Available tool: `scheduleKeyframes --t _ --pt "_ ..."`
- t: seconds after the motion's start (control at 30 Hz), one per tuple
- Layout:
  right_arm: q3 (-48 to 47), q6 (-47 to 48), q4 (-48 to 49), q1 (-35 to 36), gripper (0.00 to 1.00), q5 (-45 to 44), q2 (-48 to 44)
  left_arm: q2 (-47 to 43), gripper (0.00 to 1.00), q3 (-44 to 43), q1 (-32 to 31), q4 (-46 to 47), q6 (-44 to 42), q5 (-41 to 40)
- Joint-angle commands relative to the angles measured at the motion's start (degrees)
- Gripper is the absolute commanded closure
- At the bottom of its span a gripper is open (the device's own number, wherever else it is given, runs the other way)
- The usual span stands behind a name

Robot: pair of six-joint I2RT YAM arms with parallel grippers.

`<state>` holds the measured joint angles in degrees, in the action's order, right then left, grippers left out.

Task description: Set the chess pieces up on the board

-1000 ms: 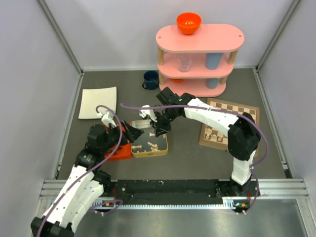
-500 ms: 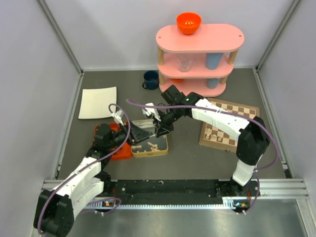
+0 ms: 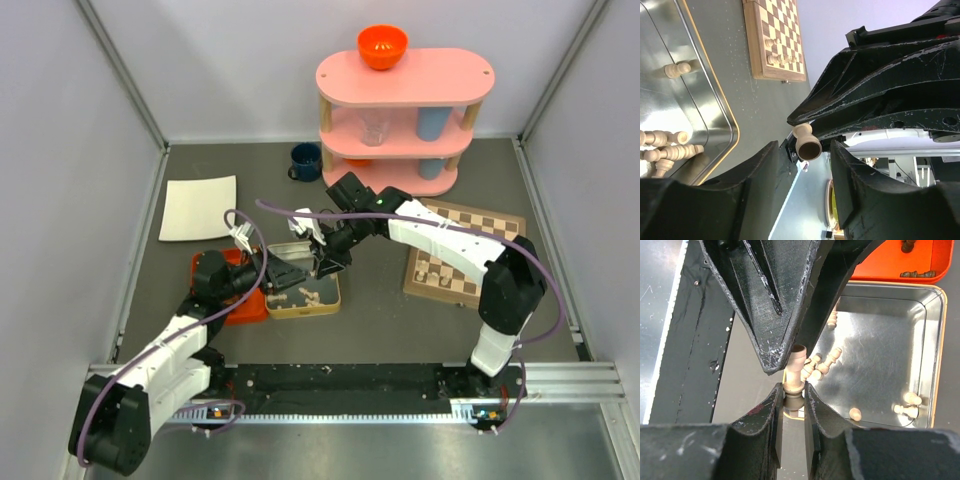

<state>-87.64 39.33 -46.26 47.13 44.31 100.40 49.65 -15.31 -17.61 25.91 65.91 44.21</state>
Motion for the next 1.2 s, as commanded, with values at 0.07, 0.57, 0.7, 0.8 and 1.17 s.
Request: scheduleKeyframes --t 0.07,0.57,0.7,0.8,1.17 --pt "-1.05 -0.4 0.38 0.77 0.97 1.65 -0.64 0.8 0.53 -0.33 0.12 3.62 -0.34 1.76" --pt "-1.05 -0.57 0.38 2.09 0.92 -0.19 -0.55 1.5 0.89 -0.68 0.12 4.41 -0.61 3.34" --pt "-0.52 -1.18 0.38 2.0 0.71 -2.82 -2.66 0.63 0.97 -1.12 0.12 4.5 -0.26 3.34" --pt "0.97 -1.01 0.38 0.07 0.48 -3.18 -6.78 -0.43 0.99 -1.56 0.12 5.11 1.06 2.73" --pt "6.76 -9.0 6.26 -11.36 0.36 18.78 -17.61 5.98 1.0 -2.0 0.03 30.49 20.73 3.7"
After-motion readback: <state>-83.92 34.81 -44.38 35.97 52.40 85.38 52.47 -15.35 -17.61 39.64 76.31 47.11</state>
